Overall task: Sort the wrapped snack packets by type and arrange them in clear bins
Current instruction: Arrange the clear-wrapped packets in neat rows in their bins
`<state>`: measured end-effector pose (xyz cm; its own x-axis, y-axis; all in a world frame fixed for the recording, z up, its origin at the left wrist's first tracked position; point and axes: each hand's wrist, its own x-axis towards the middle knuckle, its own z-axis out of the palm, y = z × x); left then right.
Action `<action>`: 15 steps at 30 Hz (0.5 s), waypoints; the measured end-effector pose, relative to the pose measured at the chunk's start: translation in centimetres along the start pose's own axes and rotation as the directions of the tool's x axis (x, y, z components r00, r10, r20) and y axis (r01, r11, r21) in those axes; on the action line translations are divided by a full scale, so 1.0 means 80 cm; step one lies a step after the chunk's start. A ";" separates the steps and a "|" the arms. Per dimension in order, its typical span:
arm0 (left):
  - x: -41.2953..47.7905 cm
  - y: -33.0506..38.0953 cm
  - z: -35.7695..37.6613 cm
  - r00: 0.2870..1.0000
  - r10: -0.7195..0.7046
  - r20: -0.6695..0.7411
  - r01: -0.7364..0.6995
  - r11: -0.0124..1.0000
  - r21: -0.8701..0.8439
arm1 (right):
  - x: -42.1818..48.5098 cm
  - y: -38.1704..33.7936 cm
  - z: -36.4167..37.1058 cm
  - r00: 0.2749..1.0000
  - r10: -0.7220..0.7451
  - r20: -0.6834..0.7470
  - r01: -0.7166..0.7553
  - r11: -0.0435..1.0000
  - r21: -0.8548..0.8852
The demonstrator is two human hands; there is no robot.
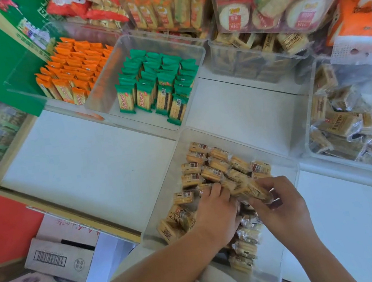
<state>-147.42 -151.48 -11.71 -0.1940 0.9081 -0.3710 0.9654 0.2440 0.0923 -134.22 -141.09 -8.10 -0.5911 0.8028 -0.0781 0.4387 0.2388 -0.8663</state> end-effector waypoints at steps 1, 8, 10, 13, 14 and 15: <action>0.001 0.002 0.001 1.000 -0.012 -0.002 0.012 1.000 0.001 | -0.002 0.001 -0.002 1.000 0.004 -0.009 -0.004 1.000 0.007; 0.005 0.001 -0.002 0.994 -0.112 0.013 0.113 0.983 -0.145 | -0.003 -0.007 -0.007 0.999 0.029 -0.012 -0.029 0.999 0.040; 0.001 -0.003 -0.001 0.990 -0.139 -0.016 0.131 0.960 -0.246 | -0.002 -0.009 -0.007 0.996 0.080 -0.024 -0.079 0.995 0.061; -0.011 -0.014 -0.001 0.978 -0.185 -0.102 0.125 0.895 -0.429 | -0.001 -0.011 -0.006 0.990 0.135 -0.039 -0.133 0.989 0.059; -0.016 -0.019 -0.002 0.972 -0.205 -0.114 0.127 0.867 -0.482 | -0.001 -0.013 -0.006 0.989 0.142 -0.033 -0.140 0.989 0.052; -0.020 -0.026 -0.001 0.970 -0.213 -0.120 0.120 0.842 -0.526 | -0.003 -0.014 -0.006 0.989 0.148 -0.020 -0.147 0.988 0.047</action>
<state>-149.13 -153.41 -11.26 -0.4145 0.8694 -0.2690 0.6980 0.4934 0.5191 -134.26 -141.25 -6.85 -0.5058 0.8401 -0.1958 0.4890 0.0923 -0.8674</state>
